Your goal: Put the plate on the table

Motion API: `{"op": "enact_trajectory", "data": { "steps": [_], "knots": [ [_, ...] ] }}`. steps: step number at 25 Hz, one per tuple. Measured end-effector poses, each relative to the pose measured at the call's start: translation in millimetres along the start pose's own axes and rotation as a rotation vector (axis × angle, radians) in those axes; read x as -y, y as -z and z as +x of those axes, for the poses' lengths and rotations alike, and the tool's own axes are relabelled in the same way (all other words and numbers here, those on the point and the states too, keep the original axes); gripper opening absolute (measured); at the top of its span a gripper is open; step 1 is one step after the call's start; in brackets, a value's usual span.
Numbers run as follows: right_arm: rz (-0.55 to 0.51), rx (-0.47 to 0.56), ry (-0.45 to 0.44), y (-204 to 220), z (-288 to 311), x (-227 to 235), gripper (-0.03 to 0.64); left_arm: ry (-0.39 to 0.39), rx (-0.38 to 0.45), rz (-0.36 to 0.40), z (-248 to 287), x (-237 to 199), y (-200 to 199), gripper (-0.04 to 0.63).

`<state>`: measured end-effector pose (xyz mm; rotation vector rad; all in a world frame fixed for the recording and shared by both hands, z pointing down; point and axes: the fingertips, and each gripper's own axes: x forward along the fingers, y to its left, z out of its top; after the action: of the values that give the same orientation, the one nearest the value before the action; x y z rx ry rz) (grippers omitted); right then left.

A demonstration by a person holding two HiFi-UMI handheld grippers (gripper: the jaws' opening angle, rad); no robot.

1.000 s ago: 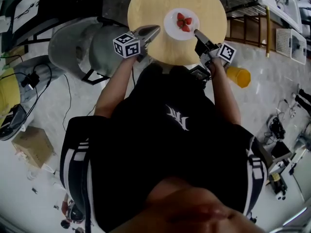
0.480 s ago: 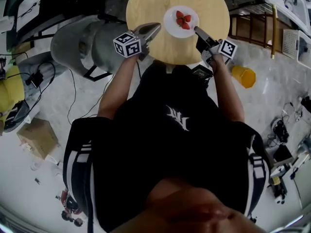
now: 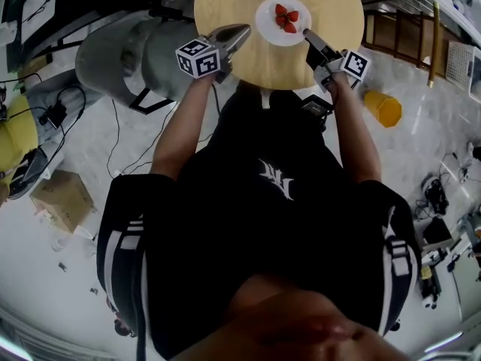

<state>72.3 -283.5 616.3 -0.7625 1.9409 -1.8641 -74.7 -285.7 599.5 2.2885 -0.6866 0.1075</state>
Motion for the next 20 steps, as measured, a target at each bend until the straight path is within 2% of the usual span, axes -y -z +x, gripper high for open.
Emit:
{"op": "enact_trajectory", "data": {
  "steps": [20],
  "knots": [
    [0.014,0.023,0.046,6,-1,43,0.014,-0.01,-0.032,-0.013,8,-15,26,0.002]
  ]
}}
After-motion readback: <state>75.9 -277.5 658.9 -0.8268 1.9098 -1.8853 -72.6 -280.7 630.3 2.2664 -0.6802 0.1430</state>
